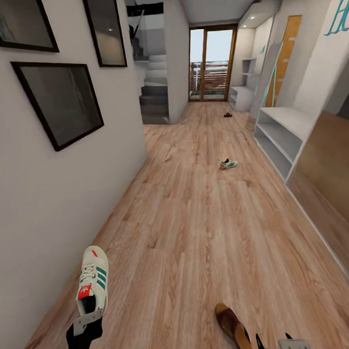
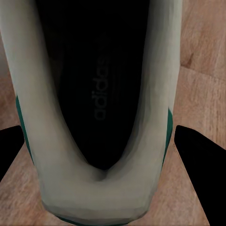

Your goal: Pick up the two gym shoes and the two sandals from the corridor floor and place them onto the hallstand (shoe rack) in the corridor, making sure they are on the rack and not on the floor. Arrange them so the two gym shoes are next to each other and the two sandals are next to each other.

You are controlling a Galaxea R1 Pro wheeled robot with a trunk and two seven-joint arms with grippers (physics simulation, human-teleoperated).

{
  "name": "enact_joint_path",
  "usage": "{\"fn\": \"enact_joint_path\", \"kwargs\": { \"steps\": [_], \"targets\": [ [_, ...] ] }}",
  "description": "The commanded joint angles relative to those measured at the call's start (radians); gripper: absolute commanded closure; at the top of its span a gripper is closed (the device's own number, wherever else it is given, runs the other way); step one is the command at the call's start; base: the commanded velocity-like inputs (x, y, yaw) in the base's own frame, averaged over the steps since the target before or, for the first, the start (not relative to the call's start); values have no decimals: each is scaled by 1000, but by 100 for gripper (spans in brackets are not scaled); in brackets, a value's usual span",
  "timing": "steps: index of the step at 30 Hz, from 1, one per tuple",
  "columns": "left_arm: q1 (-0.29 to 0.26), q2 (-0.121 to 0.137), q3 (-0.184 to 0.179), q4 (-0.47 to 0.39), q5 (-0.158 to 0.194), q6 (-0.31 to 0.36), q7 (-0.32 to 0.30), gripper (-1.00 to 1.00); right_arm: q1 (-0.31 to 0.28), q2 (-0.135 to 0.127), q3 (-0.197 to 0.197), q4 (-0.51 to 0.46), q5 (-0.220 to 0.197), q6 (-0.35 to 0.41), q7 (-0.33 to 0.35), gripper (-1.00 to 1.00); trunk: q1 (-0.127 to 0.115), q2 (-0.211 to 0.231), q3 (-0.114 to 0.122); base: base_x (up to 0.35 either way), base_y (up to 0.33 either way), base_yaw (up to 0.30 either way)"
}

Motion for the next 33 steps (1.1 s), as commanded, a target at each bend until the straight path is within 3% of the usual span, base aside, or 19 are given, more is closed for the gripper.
{"fn": "enact_joint_path", "kwargs": {
  "steps": [1,16,33],
  "targets": [
    [-1,0,2,1,10,-2,-9,100,-1,0,-2,1,6,-3,0,-100,0,0,-1,258,-159,72],
    [-1,0,1,-2,11,-3,-9,100,-1,0,-2,-3,6,-3,0,-100,0,0,-1,29,-28,9],
    [-1,-2,1,-3,10,-3,-9,100,-1,0,-1,-3,9,-3,3,-100,0,0,-1,-226,-156,0]
  ]
}}
